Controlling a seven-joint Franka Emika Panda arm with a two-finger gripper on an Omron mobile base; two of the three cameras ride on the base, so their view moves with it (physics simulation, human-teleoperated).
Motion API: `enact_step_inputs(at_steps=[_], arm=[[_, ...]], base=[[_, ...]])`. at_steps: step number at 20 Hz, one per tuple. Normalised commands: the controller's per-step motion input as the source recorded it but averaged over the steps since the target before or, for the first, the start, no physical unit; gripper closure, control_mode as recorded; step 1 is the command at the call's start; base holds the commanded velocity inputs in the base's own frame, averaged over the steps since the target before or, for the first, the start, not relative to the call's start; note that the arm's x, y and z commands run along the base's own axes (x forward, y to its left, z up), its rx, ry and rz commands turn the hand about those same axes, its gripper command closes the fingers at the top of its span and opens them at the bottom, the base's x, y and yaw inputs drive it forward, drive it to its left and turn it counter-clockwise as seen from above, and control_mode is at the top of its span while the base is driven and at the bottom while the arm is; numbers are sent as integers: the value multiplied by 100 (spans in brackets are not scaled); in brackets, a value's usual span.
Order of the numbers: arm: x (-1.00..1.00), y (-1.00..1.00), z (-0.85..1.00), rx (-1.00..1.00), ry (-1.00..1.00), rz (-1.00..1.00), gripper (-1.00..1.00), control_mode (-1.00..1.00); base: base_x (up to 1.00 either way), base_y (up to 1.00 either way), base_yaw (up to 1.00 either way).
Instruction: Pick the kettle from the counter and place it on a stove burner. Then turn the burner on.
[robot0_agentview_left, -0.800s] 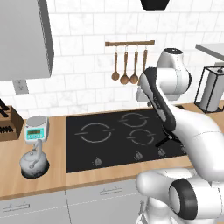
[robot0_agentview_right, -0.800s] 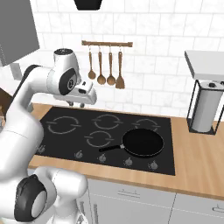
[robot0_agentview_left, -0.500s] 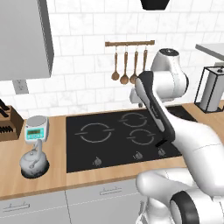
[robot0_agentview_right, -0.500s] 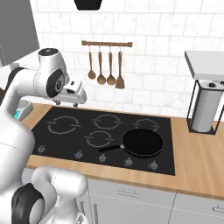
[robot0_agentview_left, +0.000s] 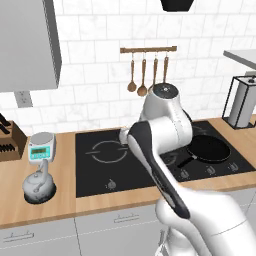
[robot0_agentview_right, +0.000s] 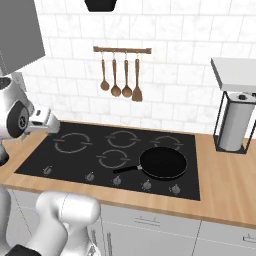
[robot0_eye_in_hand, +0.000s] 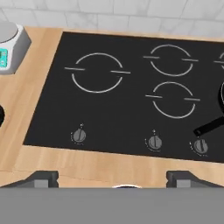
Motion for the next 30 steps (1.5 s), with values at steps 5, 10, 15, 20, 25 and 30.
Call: enact_step_inputs(at_steps=[5, 10, 15, 20, 25, 30], arm=[[-24, 100, -13, -1, -9, 3, -100, -100], [8, 100, 0, 6, -3, 0, -100, -100], [32, 100, -2, 21, -1, 2, -100, -100], [86, 100, -66, 27, 4, 8, -100, -100], [100, 100, -68, 20, 22, 12, -100, -100], [49, 62, -21, -10, 28, 5, -100, -100]], base=[[0, 0, 0], [0, 0, 0], [0, 0, 0], [0, 0, 0], [0, 0, 0], [0, 0, 0]])
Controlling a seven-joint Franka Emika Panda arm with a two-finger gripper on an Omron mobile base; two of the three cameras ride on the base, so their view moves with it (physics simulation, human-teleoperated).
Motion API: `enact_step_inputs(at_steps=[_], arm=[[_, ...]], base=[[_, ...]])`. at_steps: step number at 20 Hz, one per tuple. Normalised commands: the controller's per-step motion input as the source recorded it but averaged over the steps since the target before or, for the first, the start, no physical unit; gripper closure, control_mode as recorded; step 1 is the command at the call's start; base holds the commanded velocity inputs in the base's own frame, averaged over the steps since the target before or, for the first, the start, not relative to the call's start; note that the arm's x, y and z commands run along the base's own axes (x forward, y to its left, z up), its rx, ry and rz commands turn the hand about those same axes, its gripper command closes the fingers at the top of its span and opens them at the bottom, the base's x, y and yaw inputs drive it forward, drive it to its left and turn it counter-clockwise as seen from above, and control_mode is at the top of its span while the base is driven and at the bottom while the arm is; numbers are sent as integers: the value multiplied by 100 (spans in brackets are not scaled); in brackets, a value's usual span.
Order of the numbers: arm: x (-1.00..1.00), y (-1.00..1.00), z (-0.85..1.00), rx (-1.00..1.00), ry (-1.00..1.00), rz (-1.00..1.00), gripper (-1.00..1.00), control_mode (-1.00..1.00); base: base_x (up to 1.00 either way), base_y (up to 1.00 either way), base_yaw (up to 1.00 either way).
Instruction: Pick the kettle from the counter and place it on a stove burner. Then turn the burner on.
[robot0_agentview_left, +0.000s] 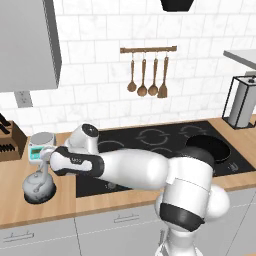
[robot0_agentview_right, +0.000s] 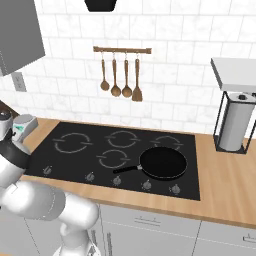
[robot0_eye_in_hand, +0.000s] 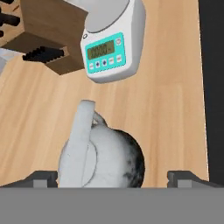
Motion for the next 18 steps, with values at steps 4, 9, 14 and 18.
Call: enact_step_inputs(at_steps=[4, 9, 14, 18], arm=[[0, 20, -4, -14, 3, 0, -100, -100], [0, 10, 0, 0, 0, 0, -100, -100], [0, 33, 0, 0, 0, 0, -100, -100], [4, 46, 0, 0, 0, 0, -100, -100]], base=[[0, 0, 0], [0, 0, 0], [0, 0, 0], [0, 0, 0]])
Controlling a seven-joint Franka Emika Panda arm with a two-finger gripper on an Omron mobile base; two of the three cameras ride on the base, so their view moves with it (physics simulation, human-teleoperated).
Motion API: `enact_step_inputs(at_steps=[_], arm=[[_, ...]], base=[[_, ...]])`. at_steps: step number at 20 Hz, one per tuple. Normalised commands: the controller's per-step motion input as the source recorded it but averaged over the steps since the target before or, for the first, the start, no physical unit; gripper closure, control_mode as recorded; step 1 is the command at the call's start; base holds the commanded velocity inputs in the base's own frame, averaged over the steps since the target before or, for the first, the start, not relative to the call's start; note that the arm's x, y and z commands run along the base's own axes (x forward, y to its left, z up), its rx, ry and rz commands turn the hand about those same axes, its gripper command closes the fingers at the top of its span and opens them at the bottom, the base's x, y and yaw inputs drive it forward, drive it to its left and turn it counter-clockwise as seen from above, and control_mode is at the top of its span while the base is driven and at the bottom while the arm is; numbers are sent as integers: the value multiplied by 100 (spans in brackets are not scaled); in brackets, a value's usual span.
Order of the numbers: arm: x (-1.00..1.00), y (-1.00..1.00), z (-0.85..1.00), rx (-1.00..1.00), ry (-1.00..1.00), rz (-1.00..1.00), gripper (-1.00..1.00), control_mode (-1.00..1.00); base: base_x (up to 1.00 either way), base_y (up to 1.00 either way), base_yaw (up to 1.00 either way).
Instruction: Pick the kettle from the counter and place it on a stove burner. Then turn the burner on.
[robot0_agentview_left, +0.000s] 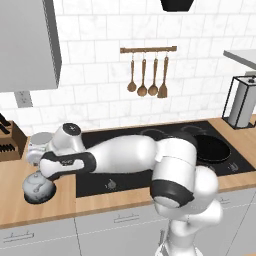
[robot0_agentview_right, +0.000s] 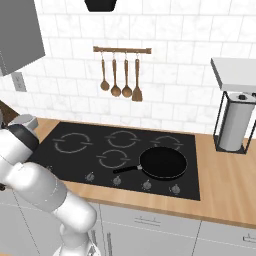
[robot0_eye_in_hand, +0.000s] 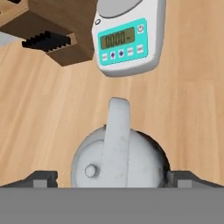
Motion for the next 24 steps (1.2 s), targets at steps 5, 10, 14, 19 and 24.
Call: enact_step_inputs(at_steps=[5, 10, 14, 19, 24], arm=[[5, 19, 0, -3, 0, 0, -100, -100], [4, 4, -13, -7, 2, 0, -100, -100], [0, 0, -21, -4, 0, 0, 100, -100], [0, 0, -3, 0, 0, 0, 100, -100], [0, -11, 4, 1, -3, -1, 100, -100]], base=[[0, 0, 0], [0, 0, 0], [0, 0, 0], [0, 0, 0], [0, 0, 0]])
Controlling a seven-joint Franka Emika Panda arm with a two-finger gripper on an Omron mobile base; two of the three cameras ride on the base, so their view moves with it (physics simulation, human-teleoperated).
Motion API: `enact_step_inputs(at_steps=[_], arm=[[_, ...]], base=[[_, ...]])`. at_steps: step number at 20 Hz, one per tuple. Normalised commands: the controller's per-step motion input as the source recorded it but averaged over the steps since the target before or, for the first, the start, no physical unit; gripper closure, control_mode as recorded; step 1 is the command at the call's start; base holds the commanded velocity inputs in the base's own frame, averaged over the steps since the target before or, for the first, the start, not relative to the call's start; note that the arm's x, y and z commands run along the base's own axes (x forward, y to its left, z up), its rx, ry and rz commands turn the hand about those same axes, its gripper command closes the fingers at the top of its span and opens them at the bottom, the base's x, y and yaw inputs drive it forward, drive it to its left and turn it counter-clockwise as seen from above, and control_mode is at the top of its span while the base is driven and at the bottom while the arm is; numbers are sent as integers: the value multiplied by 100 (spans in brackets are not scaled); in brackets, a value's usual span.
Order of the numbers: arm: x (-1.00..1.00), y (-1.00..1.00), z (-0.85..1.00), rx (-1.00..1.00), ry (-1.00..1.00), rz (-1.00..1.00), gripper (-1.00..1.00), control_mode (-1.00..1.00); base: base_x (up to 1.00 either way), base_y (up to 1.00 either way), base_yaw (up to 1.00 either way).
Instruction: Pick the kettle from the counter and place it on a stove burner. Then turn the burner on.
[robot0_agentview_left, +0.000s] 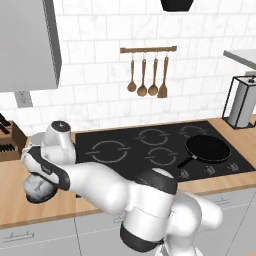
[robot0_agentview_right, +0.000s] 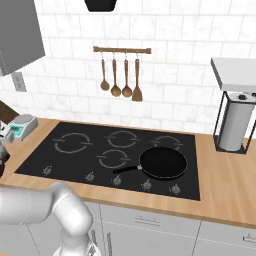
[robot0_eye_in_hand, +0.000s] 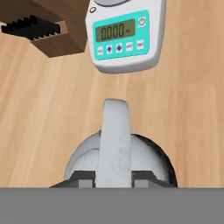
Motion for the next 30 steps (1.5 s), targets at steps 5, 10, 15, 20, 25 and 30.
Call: enact_step_inputs(at_steps=[5, 10, 15, 20, 25, 30], arm=[[0, -62, 61, 11, -33, -15, 100, -100], [0, -99, 59, 15, -41, -24, 100, -100], [16, -100, 41, 18, -33, -24, 100, -100], [58, -100, 42, 22, -25, -20, 100, -100], [78, -100, 33, 26, -8, -9, 100, -100], [43, -97, 0, 15, 0, 1, 100, -100]], base=[[0, 0, 0], [0, 0, 0], [0, 0, 0], [0, 0, 0], [0, 0, 0], [0, 0, 0]])
